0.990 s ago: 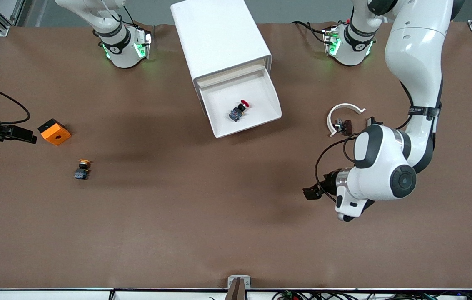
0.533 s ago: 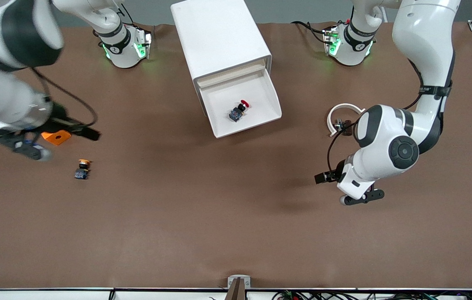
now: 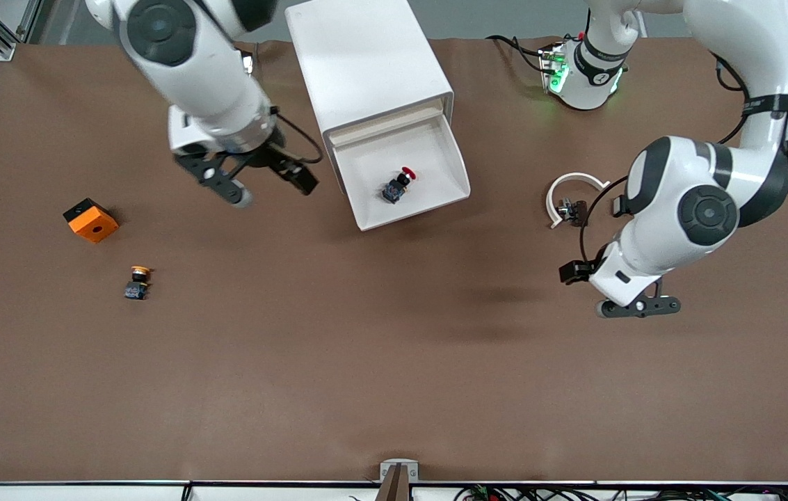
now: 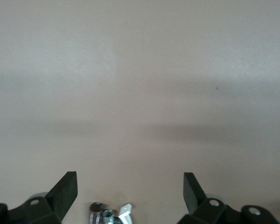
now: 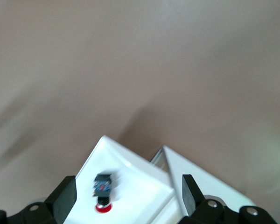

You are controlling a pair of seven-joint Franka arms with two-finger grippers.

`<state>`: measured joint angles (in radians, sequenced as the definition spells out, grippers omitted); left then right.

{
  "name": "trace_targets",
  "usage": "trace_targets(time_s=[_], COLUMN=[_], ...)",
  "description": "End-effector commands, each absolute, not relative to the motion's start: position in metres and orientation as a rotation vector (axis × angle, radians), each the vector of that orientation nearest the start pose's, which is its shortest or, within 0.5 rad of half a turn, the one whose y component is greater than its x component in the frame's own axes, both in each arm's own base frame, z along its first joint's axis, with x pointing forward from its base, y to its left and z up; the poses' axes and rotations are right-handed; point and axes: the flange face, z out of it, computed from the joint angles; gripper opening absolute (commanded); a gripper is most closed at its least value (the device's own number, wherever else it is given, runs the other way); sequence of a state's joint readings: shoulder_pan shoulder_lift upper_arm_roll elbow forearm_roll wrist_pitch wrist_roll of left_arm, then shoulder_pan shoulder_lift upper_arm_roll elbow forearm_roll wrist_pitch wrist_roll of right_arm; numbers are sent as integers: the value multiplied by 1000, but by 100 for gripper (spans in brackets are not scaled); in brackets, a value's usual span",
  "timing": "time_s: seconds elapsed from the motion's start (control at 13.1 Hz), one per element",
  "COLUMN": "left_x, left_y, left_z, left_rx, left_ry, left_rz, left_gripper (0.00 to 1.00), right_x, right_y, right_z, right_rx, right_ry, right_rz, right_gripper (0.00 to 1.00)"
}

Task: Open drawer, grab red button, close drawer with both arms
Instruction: 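Reach the right gripper into the open drawer toward the red button, then grasp the red button with the right gripper while the left gripper approaches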

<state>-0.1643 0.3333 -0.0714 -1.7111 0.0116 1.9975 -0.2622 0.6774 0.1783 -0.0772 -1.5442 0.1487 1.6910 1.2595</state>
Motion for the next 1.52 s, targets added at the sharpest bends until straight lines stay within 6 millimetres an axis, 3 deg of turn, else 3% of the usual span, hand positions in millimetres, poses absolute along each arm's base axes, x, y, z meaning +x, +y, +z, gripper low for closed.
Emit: trace_targets(time_s=[0.0,0.23,0.38,0.53,0.76,0.91,1.45], left_x=[609,594,590,585,580,579,578], left_y=[-109,-79,-63,-60,-59,-59,-62], left_z=[422,454,465,479,499,517,543], left_rx=[-3124,-3118,-3118,-3118,-3118,-3117,-3133], left_ry=[51,83,99,113,109,100,83], left_rz=[77,92,90,74,48,42,11], left_gripper=[100,100,100,100,100,100,100], right_x=[483,461,449,439,431,428,417], right_y=[416,473,496,509,512,515,532], right_z=[504,452,421,395,369,365,336], right_rx=[-2867,-2872,-2941,-2987,-2991,-2995,-3013], right_ry=[1137,1181,1141,1105,1082,1073,1031], right_rz=[200,168,109,65,43,42,34], right_gripper=[100,100,100,100,100,100,100])
